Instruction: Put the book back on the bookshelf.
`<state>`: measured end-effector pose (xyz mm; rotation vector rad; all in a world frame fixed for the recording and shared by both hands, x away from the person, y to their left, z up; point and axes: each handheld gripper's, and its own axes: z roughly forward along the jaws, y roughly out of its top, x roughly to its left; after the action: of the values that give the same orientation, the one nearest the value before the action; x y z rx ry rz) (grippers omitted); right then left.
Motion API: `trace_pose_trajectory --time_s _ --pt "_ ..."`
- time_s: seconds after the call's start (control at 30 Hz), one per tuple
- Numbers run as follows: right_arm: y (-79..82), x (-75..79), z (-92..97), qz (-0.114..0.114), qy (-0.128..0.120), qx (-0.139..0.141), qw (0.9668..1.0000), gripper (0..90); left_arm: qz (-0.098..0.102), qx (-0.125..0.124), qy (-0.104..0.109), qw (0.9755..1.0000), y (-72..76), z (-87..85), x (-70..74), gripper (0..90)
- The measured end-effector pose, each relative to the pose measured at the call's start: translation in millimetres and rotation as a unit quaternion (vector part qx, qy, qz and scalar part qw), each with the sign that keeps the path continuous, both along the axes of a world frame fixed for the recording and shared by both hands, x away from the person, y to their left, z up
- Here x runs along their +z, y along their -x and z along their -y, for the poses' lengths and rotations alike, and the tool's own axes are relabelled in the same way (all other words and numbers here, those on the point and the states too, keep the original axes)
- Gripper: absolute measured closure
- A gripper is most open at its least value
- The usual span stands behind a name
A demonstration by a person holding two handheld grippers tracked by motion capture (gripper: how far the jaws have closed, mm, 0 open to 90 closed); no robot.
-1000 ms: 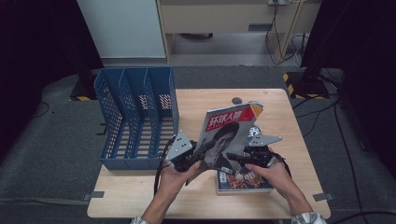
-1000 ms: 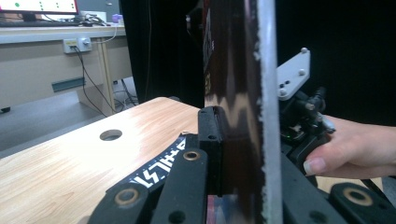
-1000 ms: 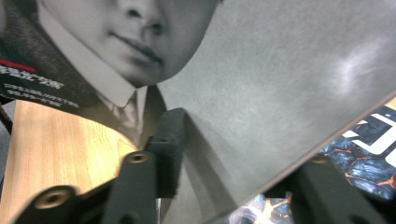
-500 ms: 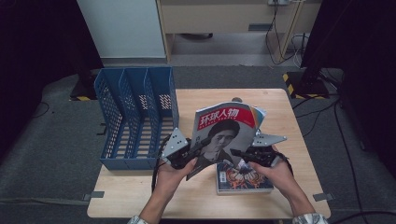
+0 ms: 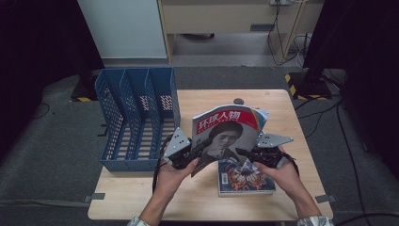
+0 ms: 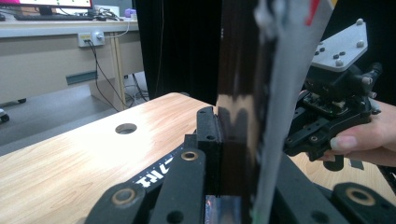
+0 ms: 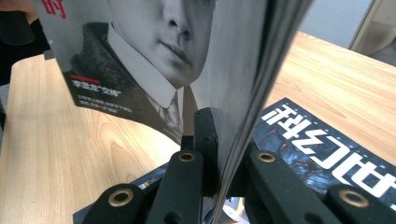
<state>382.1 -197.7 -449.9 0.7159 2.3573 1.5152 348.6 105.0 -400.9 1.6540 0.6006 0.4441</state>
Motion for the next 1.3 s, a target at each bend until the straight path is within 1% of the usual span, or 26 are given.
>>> trace_pose_trajectory --time_s 0.2,0.3,0.33,0.37,0.4,0.43,0.47,0.53,0.6,0.63,0.67,0.7,0.73,0.8,0.87,0.93,0.97,1.03,1.1,1.2,1.23,1.27,1.3 --pt "0.3 0.3 2.7 0.0 0.007 -0.004 1.0 86.9 -0.004 -0.002 -0.001 1.0 -3.9 2.1 0.7 84.8" --pt "0.7 2.5 4.9 0.007 0.017 -0.009 0.9998 86.9 -0.004 -0.004 0.002 1.0 -6.3 3.2 1.9 84.3" --pt "0.7 2.5 4.9 0.007 0.017 -0.009 0.9998 86.9 -0.005 -0.005 0.005 1.0 -6.7 3.3 2.6 84.3" --pt "1.7 3.9 6.3 0.01 0.02 -0.012 0.9997 86.9 -0.005 -0.006 0.014 0.9999 -7.6 2.2 5.0 83.3" --pt "1.7 3.9 6.3 0.01 0.02 -0.012 0.9997 86.9 -0.005 -0.006 0.014 0.9999 -7.6 2.2 5.0 82.9" --pt "2.0 3.6 8.0 0.011 0.027 -0.016 0.9995 86.9 -0.005 -0.005 0.019 0.9998 -9.3 1.6 8.0 82.6" --pt "2.0 3.6 8.0 0.011 0.027 -0.016 0.9995 86.9 -0.005 -0.005 0.019 0.9998 -9.3 1.6 8.0 82.2" --pt "1.7 0.4 9.9 0.008 0.036 -0.02 0.9991 86.9 -0.005 -0.006 0.017 0.9998 -11.5 1.3 11.4 81.9" --pt "1.2 -1.9 10.5 0.005 0.04 -0.021 0.999 86.9 -0.003 -0.008 0.015 0.9999 -11.9 2.2 13.4 81.7" --pt "0.8 -3.0 10.8 0.003 0.042 -0.021 0.9989 86.9 -0.002 -0.009 0.018 0.9998 -11.8 2.4 14.5 81.3" --pt "0.8 -3.0 10.8 0.003 0.042 -0.021 0.9989 86.9 -0.002 -0.009 0.018 0.9998 -11.8 2.4 14.5 80.8" --pt "0.1 -4.1 11.4 0.001 0.04 -0.022 0.9989 86.9 0.002 -0.009 0.029 0.9995 -10.9 2.7 20.4 80.4" --pt "0.1 -4.1 11.4 0.001 0.04 -0.022 0.9989 86.9 0.002 -0.009 0.029 0.9995 -10.9 2.7 20.4 80.1" --pt "0.7 -3.9 10.7 0.003 0.039 -0.019 0.9991 86.8 0.01 -0.014 0.031 0.9993 -10.5 3.6 29.6 79.6" --pt "0.9 -3.8 10.6 0.003 0.038 -0.017 0.9991 86.8 0.013 -0.016 0.03 0.9993 -10.6 4.0 32.3 79.2" --pt "1.3 -3.7 10.3 0.004 0.038 -0.015 0.9992 86.8 0.017 -0.019 0.023 0.9994 -10.9 5.4 36.3 78.9" --pt "1.3 -3.7 10.6 0.003 0.038 -0.015 0.9992 86.8 0.018 -0.025 0.024 0.9992 -10.8 6.0 38.3 78.7" --pt "1.0 -3.9 10.9 0.002 0.037 -0.015 0.9992 86.8 0.016 -0.027 0.023 0.9992 -10.9 6.3 38.5 80.3" --pt "0.6 -4.4 11.3 0.0 0.036 -0.015 0.9992 86.7 0.014 -0.037 0.029 0.9988 -11.6 6.8 37.8 82.1" --pt "-0.1 -5.4 12.0 -0.003 0.032 -0.016 0.9993 86.3 0.016 -0.04 0.03 0.9986 -11.7 7.7 37.2 84.7" --pt "-0.4 -6.8 12.5 -0.005 0.027 -0.019 0.9995 85.5 0.014 -0.041 0.033 0.9985 -11.4 8.6 37.3 85.0" --pt "-0.4 -6.8 12.5 -0.005 0.027 -0.019 0.9995 85.5 0.014 -0.041 0.033 0.9985 -11.4 8.6 37.3 85.2" --pt "-0.8 -8.5 13.4 -0.009 0.021 -0.024 0.9995 84.2 0.009 -0.044 0.039 0.9982 -11.1 10.1 37.0 85.4"
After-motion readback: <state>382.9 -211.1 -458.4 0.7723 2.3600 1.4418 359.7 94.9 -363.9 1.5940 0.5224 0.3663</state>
